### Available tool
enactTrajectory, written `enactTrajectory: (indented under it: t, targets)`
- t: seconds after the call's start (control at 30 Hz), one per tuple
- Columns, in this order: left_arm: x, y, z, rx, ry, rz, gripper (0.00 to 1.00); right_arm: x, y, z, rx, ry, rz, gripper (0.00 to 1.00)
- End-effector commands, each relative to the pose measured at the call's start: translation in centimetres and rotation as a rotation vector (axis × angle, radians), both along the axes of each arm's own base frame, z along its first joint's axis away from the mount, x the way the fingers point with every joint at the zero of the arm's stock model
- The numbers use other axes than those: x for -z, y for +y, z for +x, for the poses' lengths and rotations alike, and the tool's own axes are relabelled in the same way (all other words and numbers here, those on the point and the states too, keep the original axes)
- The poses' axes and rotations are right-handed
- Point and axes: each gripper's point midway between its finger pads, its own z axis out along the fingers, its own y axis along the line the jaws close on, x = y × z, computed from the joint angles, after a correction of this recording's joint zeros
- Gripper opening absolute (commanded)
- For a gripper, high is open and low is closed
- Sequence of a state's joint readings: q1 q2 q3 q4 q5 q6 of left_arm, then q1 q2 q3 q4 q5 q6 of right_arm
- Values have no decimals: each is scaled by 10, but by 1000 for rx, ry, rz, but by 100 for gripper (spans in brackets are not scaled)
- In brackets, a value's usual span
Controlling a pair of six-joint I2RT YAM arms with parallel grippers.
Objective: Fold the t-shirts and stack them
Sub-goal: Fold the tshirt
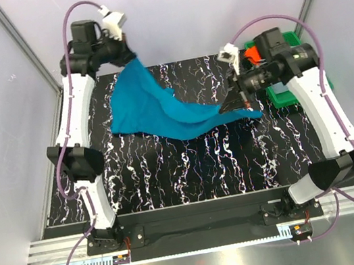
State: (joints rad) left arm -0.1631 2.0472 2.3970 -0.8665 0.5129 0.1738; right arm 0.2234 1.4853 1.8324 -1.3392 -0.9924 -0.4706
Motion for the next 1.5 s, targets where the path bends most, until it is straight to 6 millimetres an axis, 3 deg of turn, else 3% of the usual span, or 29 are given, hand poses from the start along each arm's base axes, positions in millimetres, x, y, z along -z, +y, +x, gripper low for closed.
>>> enactTrajectory:
  t: [0.0, 0.07, 0.13, 0.17, 0.2, 0.23, 0.27, 0.33, 0.37, 0.43, 0.53, 0.57, 0.63, 0.67, 0.83, 0.9, 0.97, 1.0, 1.07, 1.1, 1.2, 1.27, 1.3, 1.47]
  targets:
    - [-109, -48, -39, 176, -287, -143, 0, -1, 16, -31, -130, 26, 3, 0]
    - [-112, -58, -50, 200, -271, -167, 6, 8, 22, -44, -200, 11, -38, 0]
    - [-105, -50, -48, 147, -254, -144, 37, 20, 23, -48, -227, 4, -92, 5]
    - [-98, -42, -44, 108, -240, -125, 64, 26, 24, -47, -220, 12, -110, 20]
    - [-95, -30, -41, 44, -235, -96, 75, 28, 21, -43, -203, 5, -130, 44]
    - [-104, -16, -45, 17, -255, -85, 82, 30, 20, -42, -193, 11, -141, 78]
    - [-97, -9, -47, 5, -235, -80, 88, 31, 19, -41, -186, 8, -154, 86]
    - [-108, 15, -60, -65, -237, -96, 91, 32, 13, -36, -161, -47, -185, 95]
    - [-97, 21, -62, -90, -197, -98, 94, 36, 11, -34, -145, -59, -203, 98]
    - [-90, 29, -85, -91, -142, -95, 99, 40, 3, -13, -48, -143, -261, 100]
    - [-47, 24, -120, -29, 41, -61, 99, 60, -11, 25, 90, -206, -377, 100]
    - [-22, 21, -134, -5, 143, -60, 99, 74, -17, 42, 129, -212, -442, 100]
    - [-7, 16, -150, 13, 194, -58, 99, 90, -20, 58, 143, -200, -499, 100]
    - [20, 16, -156, 3, 257, -35, 99, 105, -20, 68, 135, -174, -538, 100]
    - [76, -22, -197, 114, 431, -12, 99, 152, -17, 103, 119, -108, -599, 100]
    - [93, -32, -196, 133, 515, -41, 99, 169, -11, 120, 149, -37, -560, 100]
    - [105, -36, -189, 145, 570, -43, 99, 162, -15, 145, 208, 4, -499, 100]
    - [125, -38, -180, 140, 629, -30, 99, 174, -12, 152, 229, 80, -474, 100]
    - [130, -41, -164, 141, 649, -50, 99, 170, -18, 175, 275, 70, -456, 100]
    - [144, -45, -152, 131, 691, -66, 99, 181, -22, 183, 280, 67, -486, 100]
    - [148, -59, -136, 170, 706, -100, 99, 192, -38, 204, 322, 50, -534, 100]
    - [145, -76, -140, 224, 702, -111, 98, 194, -48, 216, 354, 40, -563, 100]
    - [147, -85, -145, 258, 717, -116, 98, 208, -55, 216, 356, 67, -600, 100]
    - [149, -140, -190, 434, 778, -108, 97, 224, -74, 211, 391, 159, -594, 100]
